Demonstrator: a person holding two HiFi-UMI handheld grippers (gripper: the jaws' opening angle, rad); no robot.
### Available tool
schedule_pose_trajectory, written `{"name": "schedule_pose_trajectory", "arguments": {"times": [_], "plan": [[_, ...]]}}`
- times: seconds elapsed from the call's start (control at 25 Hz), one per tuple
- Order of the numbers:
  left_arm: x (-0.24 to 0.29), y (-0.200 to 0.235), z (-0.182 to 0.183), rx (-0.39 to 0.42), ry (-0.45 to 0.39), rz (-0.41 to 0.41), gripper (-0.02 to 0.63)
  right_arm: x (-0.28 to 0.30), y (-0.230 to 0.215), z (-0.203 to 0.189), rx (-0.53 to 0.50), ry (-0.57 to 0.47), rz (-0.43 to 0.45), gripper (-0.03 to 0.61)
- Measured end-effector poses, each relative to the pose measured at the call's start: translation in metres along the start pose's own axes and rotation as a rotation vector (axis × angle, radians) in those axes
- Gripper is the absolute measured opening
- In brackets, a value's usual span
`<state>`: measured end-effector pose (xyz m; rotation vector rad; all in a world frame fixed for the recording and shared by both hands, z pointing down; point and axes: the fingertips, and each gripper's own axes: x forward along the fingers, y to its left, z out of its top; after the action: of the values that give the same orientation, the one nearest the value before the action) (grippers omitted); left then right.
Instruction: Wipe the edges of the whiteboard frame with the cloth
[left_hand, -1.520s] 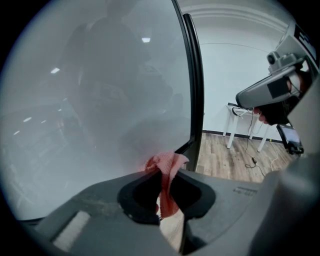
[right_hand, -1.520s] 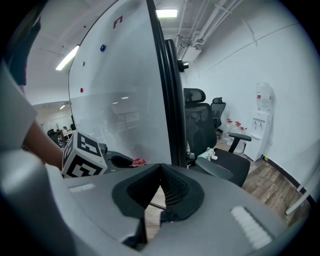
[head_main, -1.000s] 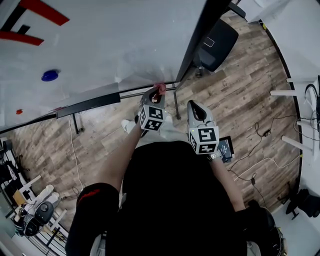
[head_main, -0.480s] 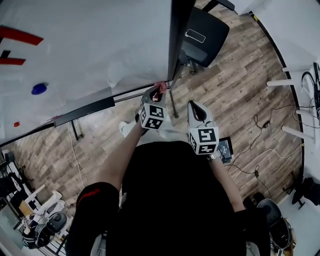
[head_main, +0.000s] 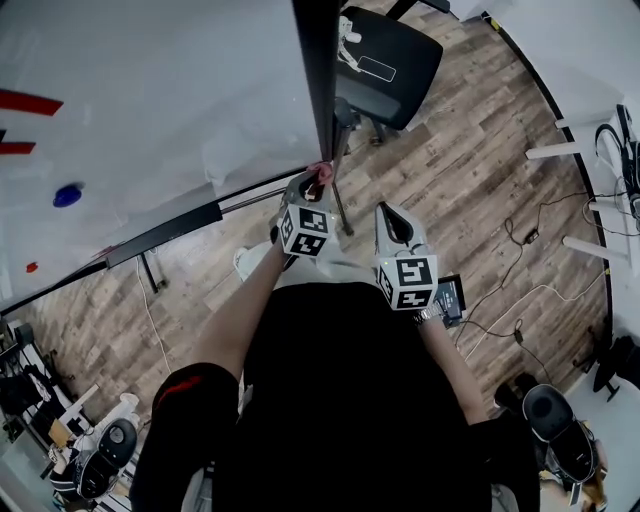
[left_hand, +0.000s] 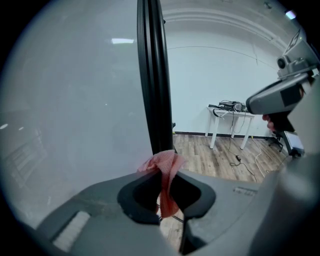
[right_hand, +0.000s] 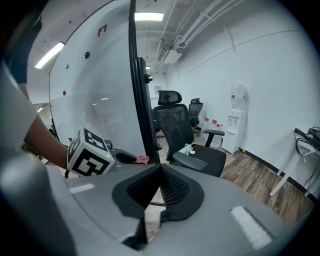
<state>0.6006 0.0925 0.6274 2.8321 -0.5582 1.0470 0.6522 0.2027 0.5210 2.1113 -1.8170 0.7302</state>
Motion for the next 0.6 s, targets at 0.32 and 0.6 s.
{"name": "schedule_pose_trajectory", "arguments": {"times": [0.32,0.6], "plan": [[0.0,-0.001,0.002,0.007,-0.003,-0.004,0.048,-0.012,-0.005,-0.004,0.009,0.0,-0.034,0.002],[-0.006,-0.005,0.002,-0.002,-0.013,-0.006,0.048,-0.019,-0.009,-0.006,0.023,-0.006,-0.046,0.002]]}}
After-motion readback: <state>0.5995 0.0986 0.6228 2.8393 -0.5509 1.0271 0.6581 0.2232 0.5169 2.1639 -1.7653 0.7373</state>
